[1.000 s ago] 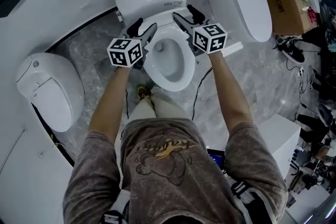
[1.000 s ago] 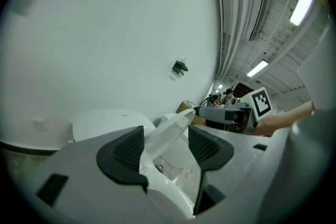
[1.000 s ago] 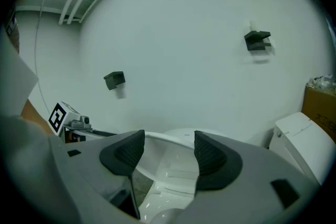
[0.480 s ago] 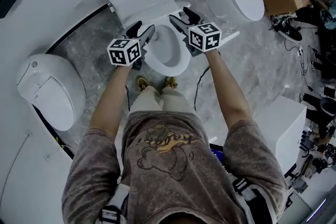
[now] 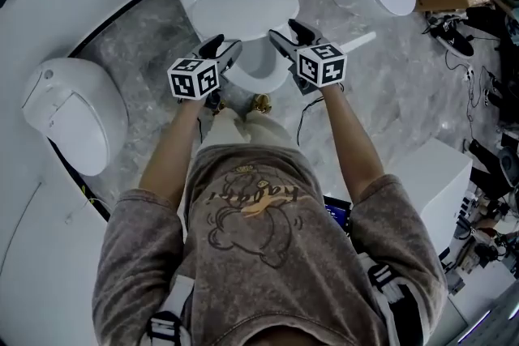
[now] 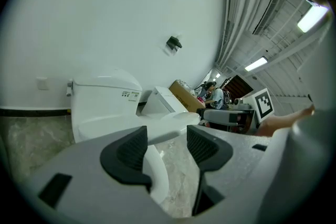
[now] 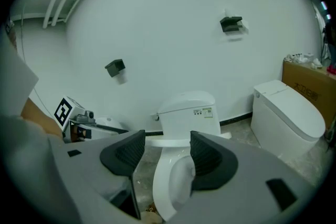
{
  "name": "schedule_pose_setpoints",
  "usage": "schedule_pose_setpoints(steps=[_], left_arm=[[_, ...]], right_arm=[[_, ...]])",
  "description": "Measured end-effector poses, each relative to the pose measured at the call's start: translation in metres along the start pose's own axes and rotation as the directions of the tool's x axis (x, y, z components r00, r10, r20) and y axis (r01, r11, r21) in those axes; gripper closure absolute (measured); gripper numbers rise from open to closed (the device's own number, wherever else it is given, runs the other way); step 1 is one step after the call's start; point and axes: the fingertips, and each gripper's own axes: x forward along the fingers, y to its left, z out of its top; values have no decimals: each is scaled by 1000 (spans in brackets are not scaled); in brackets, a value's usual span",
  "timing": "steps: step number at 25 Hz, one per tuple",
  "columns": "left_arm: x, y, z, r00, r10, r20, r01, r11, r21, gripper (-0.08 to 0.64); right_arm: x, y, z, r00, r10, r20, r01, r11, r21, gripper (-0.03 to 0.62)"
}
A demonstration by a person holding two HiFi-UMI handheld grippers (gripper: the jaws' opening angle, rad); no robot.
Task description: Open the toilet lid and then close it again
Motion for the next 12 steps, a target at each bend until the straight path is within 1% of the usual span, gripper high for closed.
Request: schedule_pose_setpoints(steps=[2,4,6,8,12], left_arm=[[0,-3,-22,999,-4,-41,3,1000,-18,321],[1,-7,-45,996,-8,-86,6,1000,-21,324],[3,-10,-69,991,-13,-130,8,999,-35,331],[8,-13,-95,984,-11,-179,2,999,-52,333],[18,-13,-145,960,10,-278,-27,998,-58,333]], right_arm=[[-6,0,-23,999,-1,-40,2,1000,18,307],[-13,-2,-47,997,-1,-78,4,999,37,310],[-20,-6,-73,993,-2,-118,9,998,59,323],[-25,-11,-100,987,-4,-163,17,996,82,339],[-27,-20,-154,969,-12,-247,45,991,130,344]])
